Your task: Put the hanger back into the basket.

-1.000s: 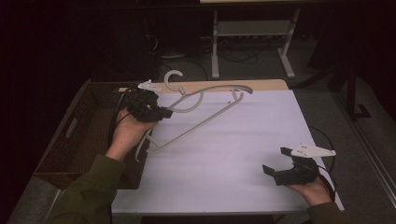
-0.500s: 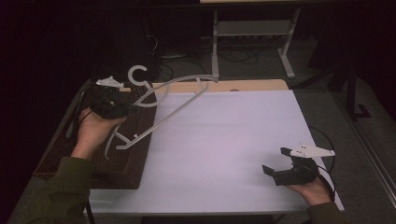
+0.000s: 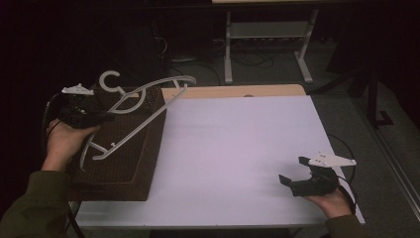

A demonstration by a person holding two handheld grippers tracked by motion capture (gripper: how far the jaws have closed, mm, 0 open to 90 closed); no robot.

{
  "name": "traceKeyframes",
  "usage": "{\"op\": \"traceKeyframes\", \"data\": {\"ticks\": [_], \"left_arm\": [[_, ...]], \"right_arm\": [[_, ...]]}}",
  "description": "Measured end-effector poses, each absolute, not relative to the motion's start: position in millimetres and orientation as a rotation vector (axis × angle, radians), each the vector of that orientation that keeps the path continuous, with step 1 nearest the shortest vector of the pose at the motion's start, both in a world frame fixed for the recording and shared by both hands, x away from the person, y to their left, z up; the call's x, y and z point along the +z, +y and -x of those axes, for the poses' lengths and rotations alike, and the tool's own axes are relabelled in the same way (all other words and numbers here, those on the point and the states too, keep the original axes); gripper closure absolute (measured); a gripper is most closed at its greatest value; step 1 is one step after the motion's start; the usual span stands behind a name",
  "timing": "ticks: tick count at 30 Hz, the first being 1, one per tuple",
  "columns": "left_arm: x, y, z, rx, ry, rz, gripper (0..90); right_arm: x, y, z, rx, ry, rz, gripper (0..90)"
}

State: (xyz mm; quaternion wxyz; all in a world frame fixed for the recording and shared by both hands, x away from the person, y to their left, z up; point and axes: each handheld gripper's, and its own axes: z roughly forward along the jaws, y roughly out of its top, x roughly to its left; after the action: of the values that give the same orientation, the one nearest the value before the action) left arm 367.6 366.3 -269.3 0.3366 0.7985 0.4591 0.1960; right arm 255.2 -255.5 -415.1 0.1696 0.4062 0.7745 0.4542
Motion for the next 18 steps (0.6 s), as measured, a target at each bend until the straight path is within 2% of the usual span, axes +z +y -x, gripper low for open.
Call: {"op": "traceKeyframes", "data": {"ticks": [18], "left_arm": [[-282, 445, -351, 0.589, 1.318, -2.039, 82.5]], "right_arm": [[-415, -256, -256, 1.285, 2.192, -1.170, 1.9]]}}
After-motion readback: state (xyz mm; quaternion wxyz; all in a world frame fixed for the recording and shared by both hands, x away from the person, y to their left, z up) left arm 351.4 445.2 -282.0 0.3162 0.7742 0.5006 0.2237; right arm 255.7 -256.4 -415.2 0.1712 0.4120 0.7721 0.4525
